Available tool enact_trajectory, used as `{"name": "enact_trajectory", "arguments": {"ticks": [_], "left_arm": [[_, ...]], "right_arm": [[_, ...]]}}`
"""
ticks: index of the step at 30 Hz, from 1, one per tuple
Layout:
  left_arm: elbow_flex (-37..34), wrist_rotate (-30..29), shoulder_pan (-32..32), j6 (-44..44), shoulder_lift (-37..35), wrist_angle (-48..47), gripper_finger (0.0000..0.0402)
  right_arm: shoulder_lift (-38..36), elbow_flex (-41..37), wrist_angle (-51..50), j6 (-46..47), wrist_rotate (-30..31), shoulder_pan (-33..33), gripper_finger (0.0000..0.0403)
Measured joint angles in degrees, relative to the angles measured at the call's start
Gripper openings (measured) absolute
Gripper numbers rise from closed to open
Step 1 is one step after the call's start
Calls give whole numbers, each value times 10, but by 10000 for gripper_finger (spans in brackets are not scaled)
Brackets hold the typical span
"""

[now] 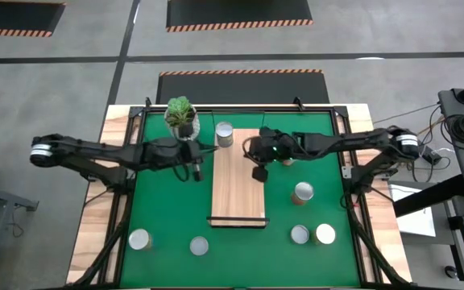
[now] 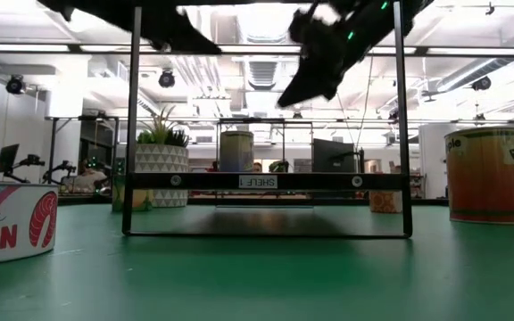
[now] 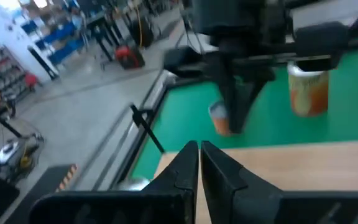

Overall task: Pick and place cans onto a shelf
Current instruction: Put the canned spaghetti sauce on the shelf

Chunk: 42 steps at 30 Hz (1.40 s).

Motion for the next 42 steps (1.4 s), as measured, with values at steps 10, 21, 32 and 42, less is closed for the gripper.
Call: {"name": "enact_trajectory", "arguments": {"ticks": [10,21,32,42], "left_arm": [[-15,0,-1,-1,-68,-1,0],[-15,0,-1,-10,-69,-29,0],[-15,-1,-1,-6,-69,-30,0],[-15,-1,-1,-4,-69,-30,0]], "right_arm": [[-105,0,-167,263,-16,81,13],[-128,0,-444,485,30,48,13],[-78,0,-449,416,70,-74,48],[-3,0,-444,349,24,-163,242]]}}
